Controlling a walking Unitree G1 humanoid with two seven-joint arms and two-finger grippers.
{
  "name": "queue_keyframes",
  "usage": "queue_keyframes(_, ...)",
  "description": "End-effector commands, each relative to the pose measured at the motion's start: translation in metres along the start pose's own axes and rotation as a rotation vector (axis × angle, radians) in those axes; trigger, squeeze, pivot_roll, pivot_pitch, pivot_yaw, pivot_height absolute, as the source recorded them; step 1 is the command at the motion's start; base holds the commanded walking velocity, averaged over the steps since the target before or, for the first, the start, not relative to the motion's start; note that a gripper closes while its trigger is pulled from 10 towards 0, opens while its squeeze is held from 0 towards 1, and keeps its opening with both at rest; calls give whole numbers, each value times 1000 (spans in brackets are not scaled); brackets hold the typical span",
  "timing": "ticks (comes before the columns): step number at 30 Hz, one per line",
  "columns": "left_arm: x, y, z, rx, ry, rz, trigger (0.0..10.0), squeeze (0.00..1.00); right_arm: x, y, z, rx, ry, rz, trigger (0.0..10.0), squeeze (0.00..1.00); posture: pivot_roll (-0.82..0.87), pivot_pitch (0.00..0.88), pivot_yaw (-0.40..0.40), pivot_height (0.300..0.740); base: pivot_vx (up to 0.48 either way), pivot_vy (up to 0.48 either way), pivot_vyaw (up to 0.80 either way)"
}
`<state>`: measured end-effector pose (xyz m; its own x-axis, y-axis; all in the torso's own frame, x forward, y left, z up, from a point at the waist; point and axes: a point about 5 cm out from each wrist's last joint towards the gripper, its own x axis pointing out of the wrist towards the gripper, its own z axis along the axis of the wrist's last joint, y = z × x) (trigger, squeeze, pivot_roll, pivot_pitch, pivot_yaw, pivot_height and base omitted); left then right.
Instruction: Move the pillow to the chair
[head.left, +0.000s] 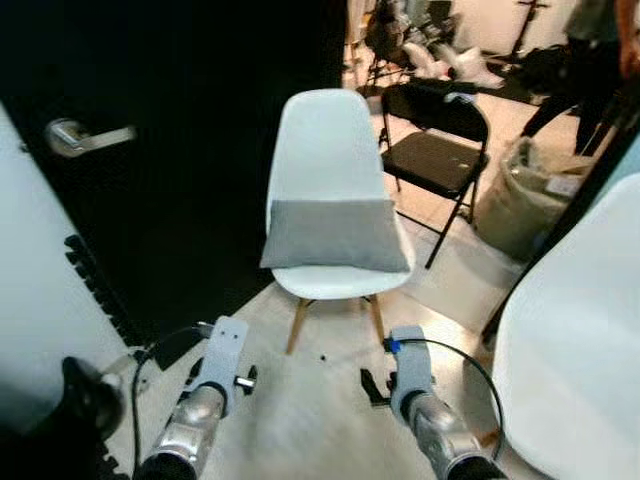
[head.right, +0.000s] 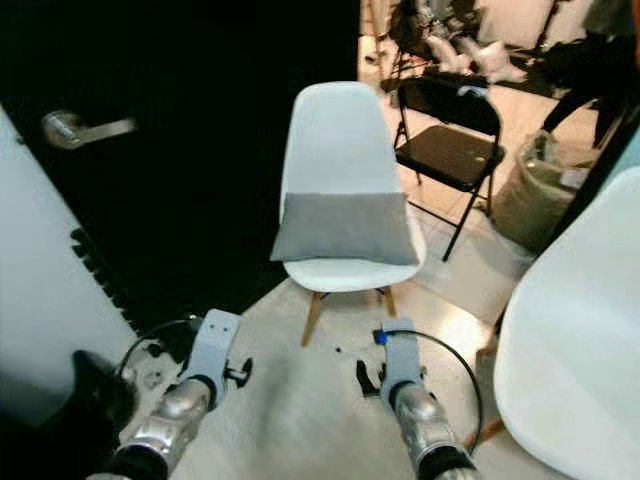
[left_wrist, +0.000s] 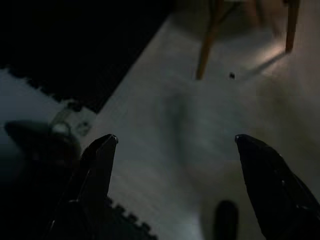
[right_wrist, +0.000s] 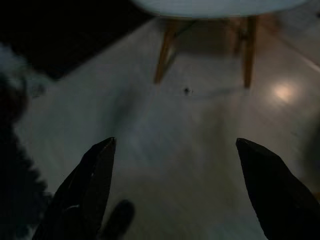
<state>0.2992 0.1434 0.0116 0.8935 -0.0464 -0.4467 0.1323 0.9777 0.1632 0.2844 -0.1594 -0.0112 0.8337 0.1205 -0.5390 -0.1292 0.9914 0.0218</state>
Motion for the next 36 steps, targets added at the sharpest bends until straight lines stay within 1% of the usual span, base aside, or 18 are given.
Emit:
queue_keyframes(1, -2, -1, -10, -2, 41, -7, 10000, 0, 0, -3, -2, -2, 12, -36, 10000, 0, 18, 68, -28, 740, 0, 0, 563)
queue_keyframes(2, -2, -1, -10, -2, 41, -7, 10000, 0, 0, -3, -2, -2, 12, -36, 10000, 0, 18, 68, -28, 740, 0, 0, 563)
queue_keyframes(3, -2, -1, -10, -15, 46, -8, 10000, 0, 0, -7, -1, -41, 21, -59, 10000, 0, 15, 66, -28, 740, 0, 0, 0)
queue_keyframes(4, -2, -1, -10, -19, 48, -8, 10000, 0, 0, -7, 0, -66, 20, -55, 10000, 0, 14, 67, -29, 740, 0, 0, 0)
queue_keyframes(6, -2, -1, -10, -21, 49, -8, 10000, 0, 0, -7, 1, -83, 18, -49, 10000, 0, 12, 65, -30, 740, 0, 0, 0)
queue_keyframes(12, -1, -2, -9, -18, 46, -11, 10000, 0, 1, -6, 3, -73, 15, -60, 10000, 0, 11, 69, -30, 740, 0, 0, 0)
queue_keyframes(15, -1, -3, -9, -31, 48, -23, 10000, 0, 1, -5, 2, -74, 17, -61, 10000, 0, 14, 70, -32, 740, 0, 0, 0)
queue_keyframes(18, 0, -2, -11, -30, 63, -21, 10000, 0, 1, -4, 1, -78, 22, -62, 10000, 0, 15, 69, -32, 740, 0, -480, 0)
queue_keyframes(20, 0, 0, -11, -14, 68, -3, 10000, 0, 2, -3, 1, -78, 23, -63, 10000, 0, 15, 68, -31, 740, 0, -480, 0)
queue_keyframes(21, 0, 1, -11, -23, 65, 4, 10000, 0, 2, -3, 1, -78, 24, -63, 10000, 0, 16, 67, -31, 740, 0, -266, 0)
queue_keyframes(23, -1, 4, -13, -51, 76, 22, 10000, 0, 2, -3, 2, -78, 22, -62, 10000, 0, 16, 67, -31, 740, 0, 0, 0)
queue_keyframes(31, 0, 10, -9, -60, 60, 56, 10000, 0, 4, 0, 8, -86, 10, -56, 10000, 0, 18, 69, -33, 740, 0, 0, 0)
queue_keyframes(36, 1, 11, -9, -65, 57, 61, 10000, 0, 5, 2, 12, -90, -3, -49, 10000, 0, 18, 71, -35, 740, 0, 0, 0)
